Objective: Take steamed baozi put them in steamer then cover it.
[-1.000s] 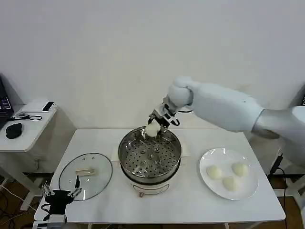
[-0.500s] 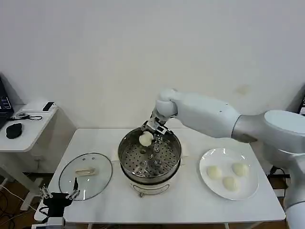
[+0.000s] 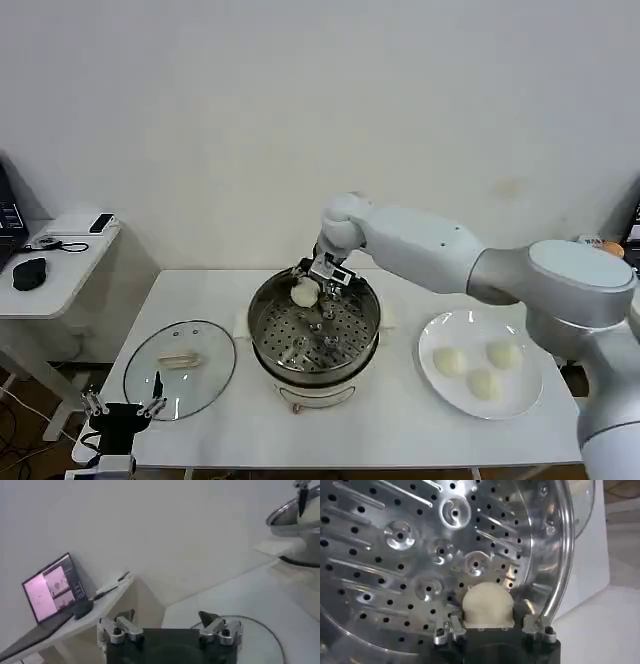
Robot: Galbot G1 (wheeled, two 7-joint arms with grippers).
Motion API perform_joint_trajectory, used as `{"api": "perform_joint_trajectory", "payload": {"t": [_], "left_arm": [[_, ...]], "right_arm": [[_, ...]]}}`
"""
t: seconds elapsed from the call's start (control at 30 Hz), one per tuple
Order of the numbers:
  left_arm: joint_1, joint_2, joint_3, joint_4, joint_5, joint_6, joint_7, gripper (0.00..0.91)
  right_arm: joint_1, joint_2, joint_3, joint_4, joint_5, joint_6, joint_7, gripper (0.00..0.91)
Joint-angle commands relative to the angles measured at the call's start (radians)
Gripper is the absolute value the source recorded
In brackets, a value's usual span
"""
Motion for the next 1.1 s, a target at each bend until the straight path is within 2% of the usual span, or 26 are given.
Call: {"api": "perform_joint_trajectory", "payload": {"t": [0.03,0.13,0.3,0.4,0.43,0.53,0.67,0.8,0.93,1.1], "left_arm": [[0.0,-0.001,0.0,0.002,0.0,0.001,0.0,0.907],[-0.001,-0.001,0.0,0.002,0.0,0.001,0.001,0.907],[0.0,-0.004,0.004,-0.001,0.001,0.001,0.001,0.907],[0.0,-0.004,0.006,-0.006,0.001,0.001,0.002,0.907],[0.0,-0.004,0.006,-0.008,0.001,0.001,0.002,0.907],[-0.001,0.0,0.006,-0.018,-0.004,0.004,0.006,0.907],[-0.001,0.011,0.004,-0.031,-0.016,0.01,0.009,0.907],[0.004,0.021,0.005,-0.043,-0.02,0.01,0.011,0.907],[-0.002,0.031,0.014,-0.044,-0.021,0.011,0.011,0.907],[-0.015,0.053,0.034,-0.053,-0.021,0.018,0.015,0.907]], "right_arm": [[-0.005,0.006,0.007,-0.023,-0.028,0.041,0.017,0.907],[0.013,-0.016,0.007,0.009,0.001,0.028,0.013,0.907],[0.1,-0.101,-0.007,0.149,0.106,-0.056,-0.014,0.907],[0.169,-0.177,-0.025,0.24,0.18,-0.144,-0.022,0.907],[0.192,-0.218,-0.03,0.275,0.215,-0.215,-0.026,0.907],[0.244,-0.319,-0.051,0.337,0.299,-0.297,-0.024,0.907],[0.301,-0.46,-0.073,0.411,0.369,-0.361,-0.021,0.907],[0.324,-0.6,-0.089,0.493,0.387,-0.402,-0.02,0.907],[0.327,-0.785,-0.153,0.582,0.357,-0.448,-0.018,0.907],[0.247,-0.94,-0.176,0.666,0.315,-0.505,-0.01,0.907]]}}
